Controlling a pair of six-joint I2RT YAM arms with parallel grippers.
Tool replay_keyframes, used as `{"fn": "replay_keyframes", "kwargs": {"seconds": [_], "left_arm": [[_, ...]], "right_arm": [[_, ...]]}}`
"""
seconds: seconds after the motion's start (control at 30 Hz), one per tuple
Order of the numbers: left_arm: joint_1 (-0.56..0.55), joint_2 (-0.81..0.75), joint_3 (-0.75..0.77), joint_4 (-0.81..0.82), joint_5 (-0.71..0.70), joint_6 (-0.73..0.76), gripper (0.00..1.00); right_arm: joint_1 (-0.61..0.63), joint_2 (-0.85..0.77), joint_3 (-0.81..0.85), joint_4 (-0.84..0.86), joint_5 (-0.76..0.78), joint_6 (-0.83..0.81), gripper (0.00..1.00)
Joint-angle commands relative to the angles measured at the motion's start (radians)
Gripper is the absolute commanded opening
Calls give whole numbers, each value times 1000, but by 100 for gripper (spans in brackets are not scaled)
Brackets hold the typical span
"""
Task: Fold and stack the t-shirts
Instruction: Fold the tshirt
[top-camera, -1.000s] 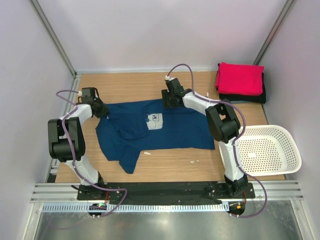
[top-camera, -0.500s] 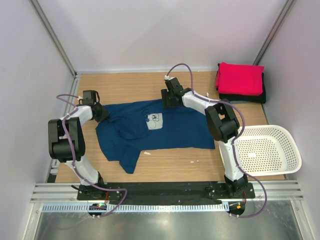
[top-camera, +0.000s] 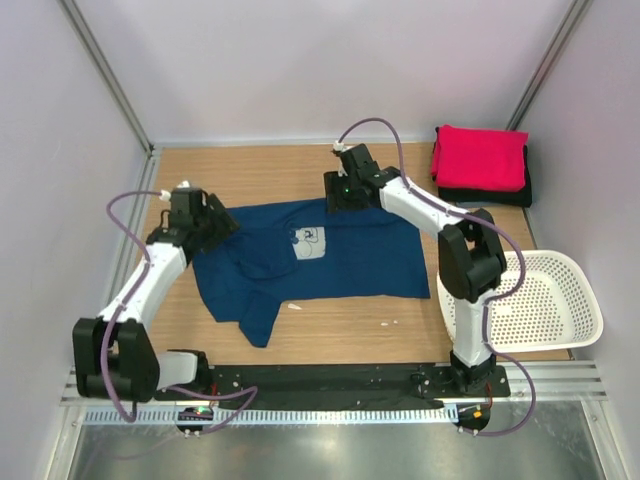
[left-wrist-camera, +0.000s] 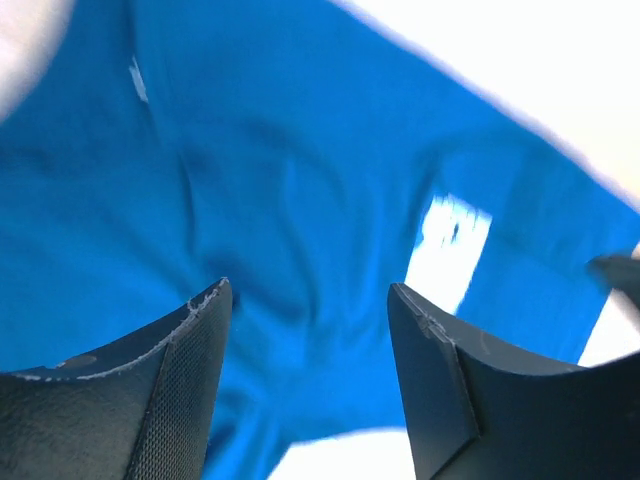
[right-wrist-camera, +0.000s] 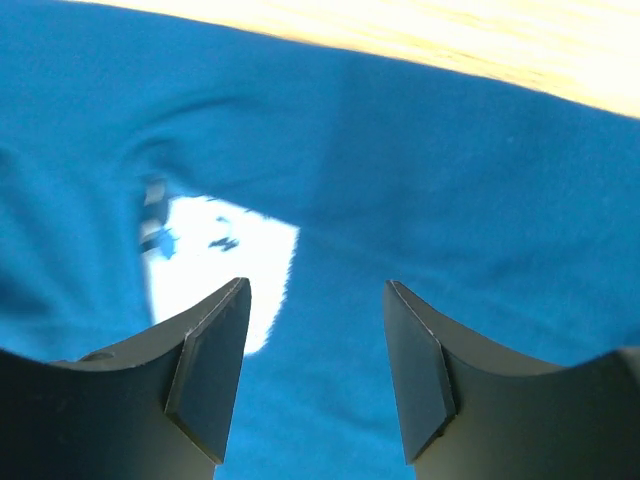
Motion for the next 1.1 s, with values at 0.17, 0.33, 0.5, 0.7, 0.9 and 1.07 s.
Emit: {"fn": "replay_keyframes", "kwargs": {"seconds": [0.17,0.33,0.5,0.7,0.9,1.07], "left_arm": [[-131,-54,-192,-16,-86,-190,62],[-134,-4,-222,36,-68,-185,55],[-134,38,-242,92,-52,-176,50],[-134,75,-256,147,-58,-145,43],[-134,104,-270,197,-45,-125,29],[-134,69,-284,194,-37,-131,10]], "right_arm": [[98,-83,-139,60,-126,143,60],[184,-53,-160,97,-152,206,56],[244,-7,-124,94,-152,212,54],[257,19,-126,85,-126,218,51],[260,29,-146,111,-111,234,47],[260,33,-149,133,-100,249,45]]}}
